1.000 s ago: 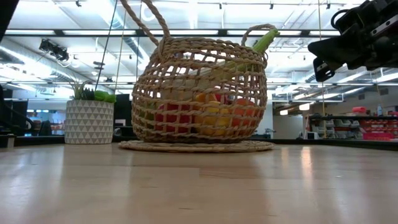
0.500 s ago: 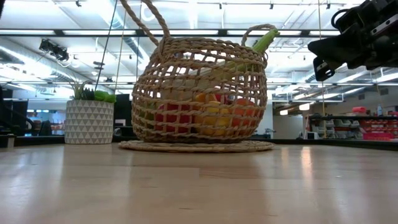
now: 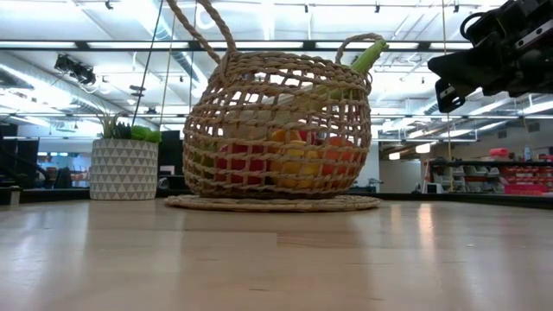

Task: Build produce basket
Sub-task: Return to Home Position

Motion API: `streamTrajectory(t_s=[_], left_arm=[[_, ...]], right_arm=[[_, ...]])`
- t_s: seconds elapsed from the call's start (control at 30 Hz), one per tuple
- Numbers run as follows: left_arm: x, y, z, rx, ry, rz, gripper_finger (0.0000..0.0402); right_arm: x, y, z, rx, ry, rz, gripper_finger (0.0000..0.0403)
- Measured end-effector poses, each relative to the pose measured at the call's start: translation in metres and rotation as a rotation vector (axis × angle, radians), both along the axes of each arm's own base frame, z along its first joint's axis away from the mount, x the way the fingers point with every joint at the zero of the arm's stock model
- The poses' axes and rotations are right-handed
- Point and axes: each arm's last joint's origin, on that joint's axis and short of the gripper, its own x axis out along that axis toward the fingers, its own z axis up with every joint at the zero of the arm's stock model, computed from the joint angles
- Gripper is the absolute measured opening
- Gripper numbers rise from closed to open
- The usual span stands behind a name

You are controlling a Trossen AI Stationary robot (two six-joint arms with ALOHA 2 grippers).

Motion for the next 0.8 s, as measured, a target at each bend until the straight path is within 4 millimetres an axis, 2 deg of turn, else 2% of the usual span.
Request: streamTrajectory(t_s=[0.13,0.3,0.5,0.67,0.8], left_arm=[[-0.028,0.025,-0.023,-0.027,-0.006,0.128,0.0],[-0.05,0.045,-0.053,-0.077,-0.012,0.255,0.0002],[-0.069,0.055,-0.076,-0.06,-0.028,0.282,0.0002],[-0.082,0.06,-0.097,-0.064,0.025,0.287,0.0002],[-0.089,0.064,-0.106,-0.083,0.0,0.328,0.0002]], right_arm=[[0.0,0.0,0.0,-0.002,0.0,0.0,0.0017],[0.0,0.0,0.001,-0.038,-0.014,-0.002,0.0017],[0.0,0.0,0.001,0.016,-0.01,0.001,0.0017],[0.0,0.0,0.001,0.018,-0.012,0.0,0.0017],[0.0,0.0,0.001,0.023,-0.011,0.001,0.0017]])
